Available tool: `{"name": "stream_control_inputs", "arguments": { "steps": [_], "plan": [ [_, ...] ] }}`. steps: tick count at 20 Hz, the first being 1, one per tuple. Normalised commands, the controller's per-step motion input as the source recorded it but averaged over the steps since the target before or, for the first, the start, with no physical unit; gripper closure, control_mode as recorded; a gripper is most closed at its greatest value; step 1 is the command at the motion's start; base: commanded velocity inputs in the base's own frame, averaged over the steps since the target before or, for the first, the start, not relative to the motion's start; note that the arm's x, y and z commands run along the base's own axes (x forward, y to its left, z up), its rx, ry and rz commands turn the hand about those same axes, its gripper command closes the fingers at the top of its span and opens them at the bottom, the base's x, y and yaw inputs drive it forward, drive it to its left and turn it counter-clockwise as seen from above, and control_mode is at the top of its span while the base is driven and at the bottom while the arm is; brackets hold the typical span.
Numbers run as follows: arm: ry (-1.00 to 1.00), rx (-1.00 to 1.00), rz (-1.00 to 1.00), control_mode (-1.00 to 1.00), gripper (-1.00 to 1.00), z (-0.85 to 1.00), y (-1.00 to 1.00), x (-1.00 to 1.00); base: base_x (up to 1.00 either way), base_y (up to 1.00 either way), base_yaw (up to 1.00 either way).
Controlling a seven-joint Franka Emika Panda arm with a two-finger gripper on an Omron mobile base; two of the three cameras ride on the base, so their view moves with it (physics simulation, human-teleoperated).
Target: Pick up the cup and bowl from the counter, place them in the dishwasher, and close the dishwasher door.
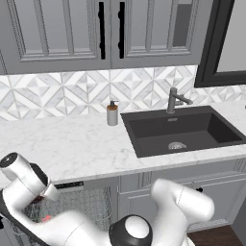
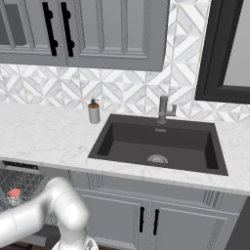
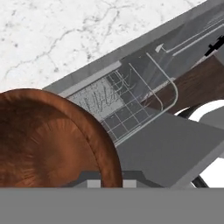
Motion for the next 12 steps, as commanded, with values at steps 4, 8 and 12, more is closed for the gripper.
{"name": "stream_control_inputs", "arguments": {
  "steps": [4, 8, 12],
  "plan": [
    [0.08, 0.00, 0.16, -1.00, 1.00, -0.70, -0.28, 0.11, 0.00, 0.00, 0.00],
    [0.12, -0.02, 0.30, -1.00, 1.00, -0.56, -0.06, -0.04, 0.00, 0.00, 0.00],
    [0.11, -0.03, 0.10, -1.00, 1.00, -0.19, -0.22, 0.19, 0.00, 0.00, 0.00]
  ]
}}
